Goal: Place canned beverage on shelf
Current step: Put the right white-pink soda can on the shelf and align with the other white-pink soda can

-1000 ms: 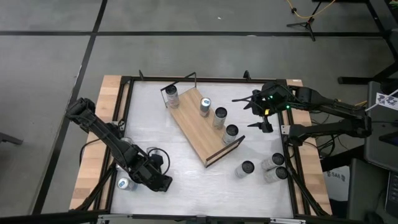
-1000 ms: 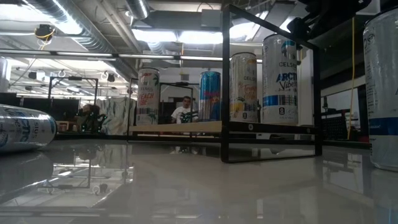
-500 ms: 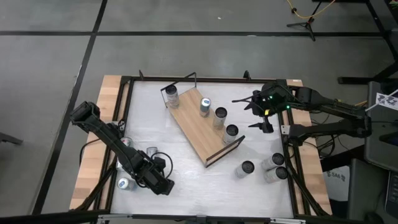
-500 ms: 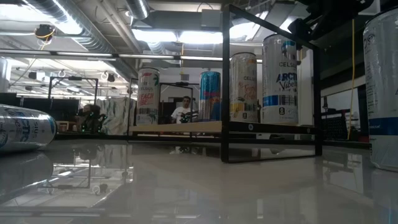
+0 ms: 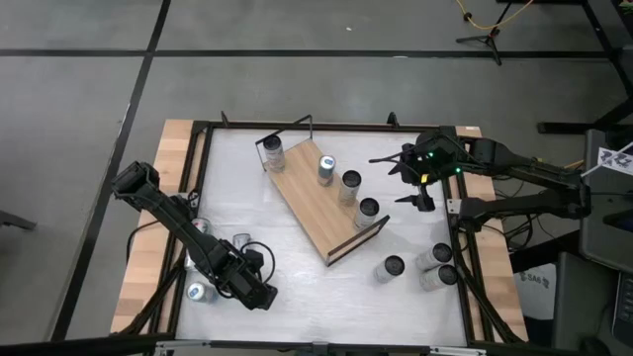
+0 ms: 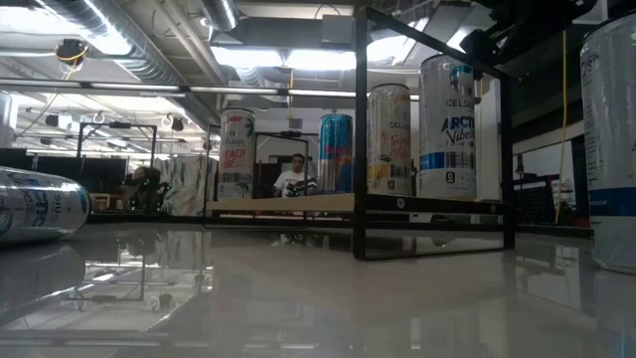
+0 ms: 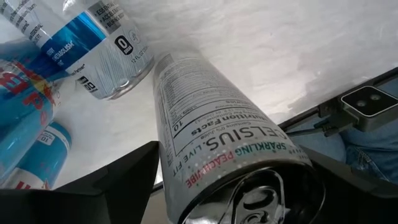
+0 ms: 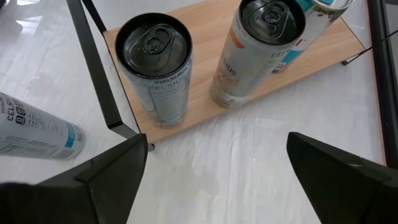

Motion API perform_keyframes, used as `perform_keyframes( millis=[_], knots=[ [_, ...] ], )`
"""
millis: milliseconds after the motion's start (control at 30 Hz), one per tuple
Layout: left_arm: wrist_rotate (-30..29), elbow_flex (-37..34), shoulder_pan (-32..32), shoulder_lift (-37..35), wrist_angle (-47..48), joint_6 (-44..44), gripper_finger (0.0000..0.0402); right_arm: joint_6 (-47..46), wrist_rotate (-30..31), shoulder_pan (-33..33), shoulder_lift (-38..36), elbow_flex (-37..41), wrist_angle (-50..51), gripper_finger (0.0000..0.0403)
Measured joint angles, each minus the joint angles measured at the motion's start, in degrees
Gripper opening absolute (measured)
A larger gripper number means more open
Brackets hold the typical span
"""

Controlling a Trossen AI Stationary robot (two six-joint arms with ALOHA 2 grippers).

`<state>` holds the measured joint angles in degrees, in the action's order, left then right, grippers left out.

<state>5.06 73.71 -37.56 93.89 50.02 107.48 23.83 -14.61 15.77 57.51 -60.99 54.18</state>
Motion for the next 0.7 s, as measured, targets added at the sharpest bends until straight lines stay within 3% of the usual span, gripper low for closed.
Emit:
perform_keyframes(
  millis=[200,500,700],
  knots=[
    [0.0,0.0,0.0,0.0,0.1,0.0,0.0329,0.0,0.0,0.0,0.0,0.0,0.0,0.0379],
    [0.0,0.0,0.0,0.0,0.3,0.2,0.0281,0.0,0.0,0.0,0.0,0.0,0.0,0.0379],
    [0.0,0.0,0.0,-0.1,0.3,0.6,0.0275,0.0,0.0,0.0,0.0,0.0,0.0,0.0379]
  ],
)
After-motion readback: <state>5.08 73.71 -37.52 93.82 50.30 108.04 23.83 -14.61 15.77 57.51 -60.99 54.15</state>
